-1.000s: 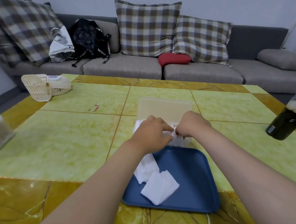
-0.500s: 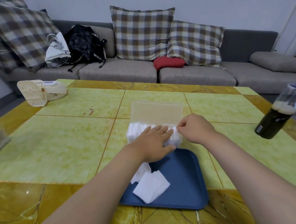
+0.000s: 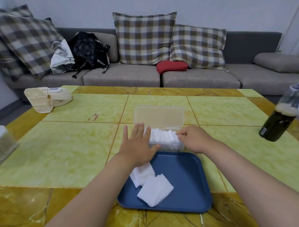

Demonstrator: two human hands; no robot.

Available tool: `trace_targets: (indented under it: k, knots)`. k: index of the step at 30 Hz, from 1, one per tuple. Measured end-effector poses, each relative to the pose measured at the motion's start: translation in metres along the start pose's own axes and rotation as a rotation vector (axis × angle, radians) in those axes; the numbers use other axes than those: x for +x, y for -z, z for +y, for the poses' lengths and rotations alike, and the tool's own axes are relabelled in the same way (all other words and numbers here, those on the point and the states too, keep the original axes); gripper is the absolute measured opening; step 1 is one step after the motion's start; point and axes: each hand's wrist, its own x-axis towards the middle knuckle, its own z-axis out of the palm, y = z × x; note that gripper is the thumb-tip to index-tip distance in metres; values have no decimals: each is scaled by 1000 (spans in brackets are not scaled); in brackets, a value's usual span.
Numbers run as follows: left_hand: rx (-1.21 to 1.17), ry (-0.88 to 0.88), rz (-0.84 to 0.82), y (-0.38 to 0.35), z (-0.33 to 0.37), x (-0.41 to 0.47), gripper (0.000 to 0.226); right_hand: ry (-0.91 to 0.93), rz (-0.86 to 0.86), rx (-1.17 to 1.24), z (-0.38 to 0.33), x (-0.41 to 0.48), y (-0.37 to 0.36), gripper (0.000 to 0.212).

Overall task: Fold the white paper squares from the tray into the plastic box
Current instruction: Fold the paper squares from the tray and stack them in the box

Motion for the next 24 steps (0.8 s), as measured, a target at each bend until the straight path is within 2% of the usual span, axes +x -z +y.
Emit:
trace_targets:
  k: [3, 4, 5, 7, 10, 14, 19, 22, 24]
  knots:
    - [4, -83, 52, 0, 1, 3, 77, 32, 126, -137, -5, -6, 3, 26]
    - [-27, -122, 39, 0, 2, 5, 77, 78, 180, -213, -9, -9, 2, 28]
    - [-46, -150, 18, -1, 2, 6, 75, 142, 181, -266, -13, -12, 1, 40]
    - [-35, -181, -17, -3, 3, 8, 74, 265, 24, -287, -21, -19, -5, 60]
    - [-27, -194, -55, -1, 3, 9, 74, 295, -214, -383, -20, -22, -19, 71]
    - [-72, -208, -42, 0, 2, 11, 76, 241, -207, -470, -19, -20, -21, 74]
    - [-340, -245, 100, 7, -7, -1, 67, 268, -128, -358, -24, -25, -17, 67]
    - [-341, -212, 260, 17, -19, -13, 45, 368, 13, -264, -34, -34, -6, 46]
    - [-355, -180, 276, 24, -26, -22, 28, 389, 0, -234, -45, -42, 1, 29]
